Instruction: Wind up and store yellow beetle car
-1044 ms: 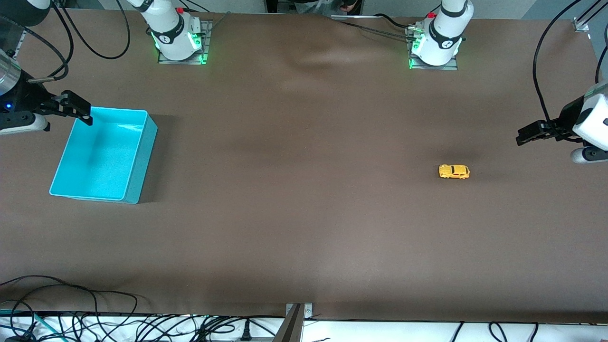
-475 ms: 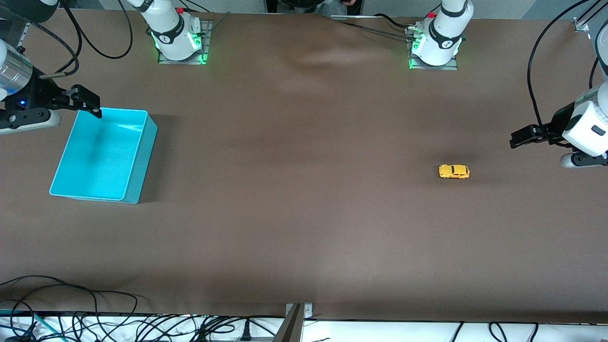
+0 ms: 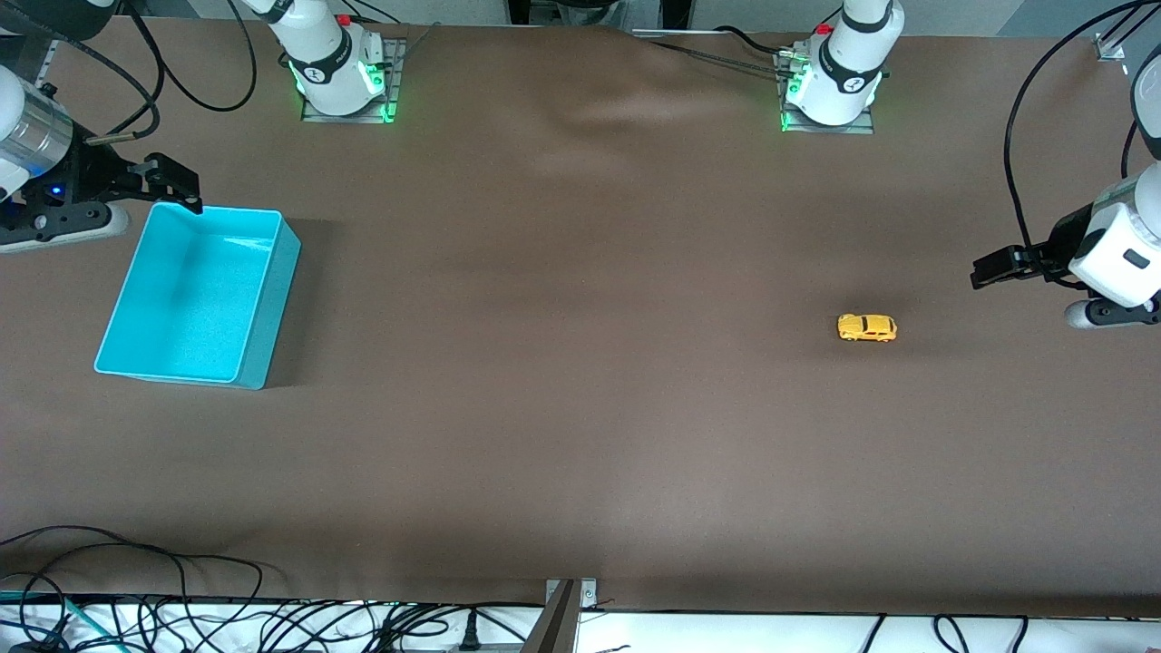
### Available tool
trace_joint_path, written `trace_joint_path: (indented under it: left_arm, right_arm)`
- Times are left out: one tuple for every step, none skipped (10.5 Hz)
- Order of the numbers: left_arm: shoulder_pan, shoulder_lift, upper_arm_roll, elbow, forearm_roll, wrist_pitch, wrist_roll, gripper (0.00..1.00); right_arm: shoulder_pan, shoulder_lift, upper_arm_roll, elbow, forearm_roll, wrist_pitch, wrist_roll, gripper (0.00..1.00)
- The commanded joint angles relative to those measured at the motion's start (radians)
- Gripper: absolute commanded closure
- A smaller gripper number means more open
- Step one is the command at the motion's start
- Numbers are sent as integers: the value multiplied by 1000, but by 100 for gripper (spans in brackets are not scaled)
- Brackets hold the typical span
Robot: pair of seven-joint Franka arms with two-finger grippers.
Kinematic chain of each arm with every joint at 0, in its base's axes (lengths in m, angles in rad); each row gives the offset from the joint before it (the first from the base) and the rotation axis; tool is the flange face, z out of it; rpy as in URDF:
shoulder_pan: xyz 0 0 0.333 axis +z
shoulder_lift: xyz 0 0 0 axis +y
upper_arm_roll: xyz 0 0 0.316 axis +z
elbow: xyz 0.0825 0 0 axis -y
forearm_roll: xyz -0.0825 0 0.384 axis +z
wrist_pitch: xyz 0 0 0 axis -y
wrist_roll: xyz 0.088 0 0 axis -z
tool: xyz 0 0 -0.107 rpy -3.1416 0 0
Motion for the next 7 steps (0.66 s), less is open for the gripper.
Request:
trace_joint_path:
  left_arm:
    - [-1, 22, 2, 24, -20, -2, 27, 0]
    - [-2, 22, 2, 24, -20, -2, 29, 0]
    - [-1, 23, 2, 24, -20, -2, 29, 0]
    - [-1, 22, 2, 24, -20, -2, 29, 0]
    - [-1, 23, 2, 24, -18, -2, 29, 0]
    - [1, 25, 2, 24, -18, -2, 29, 0]
    - [1, 25, 2, 24, -18, -2, 29, 0]
  right_arm:
    - [-1, -8, 23, 18, 11, -28, 5, 0]
    - [-1, -20, 24, 18, 11, -25, 8, 0]
    - [-1, -20, 24, 32, 10, -25, 8, 0]
    - [-1, -19, 24, 32, 11, -25, 8, 0]
    - [-1, -11, 23, 23, 10, -19, 7, 0]
    - [-1, -7, 23, 21, 10, -16, 7, 0]
    - [-1, -7, 23, 18, 11, -12, 7, 0]
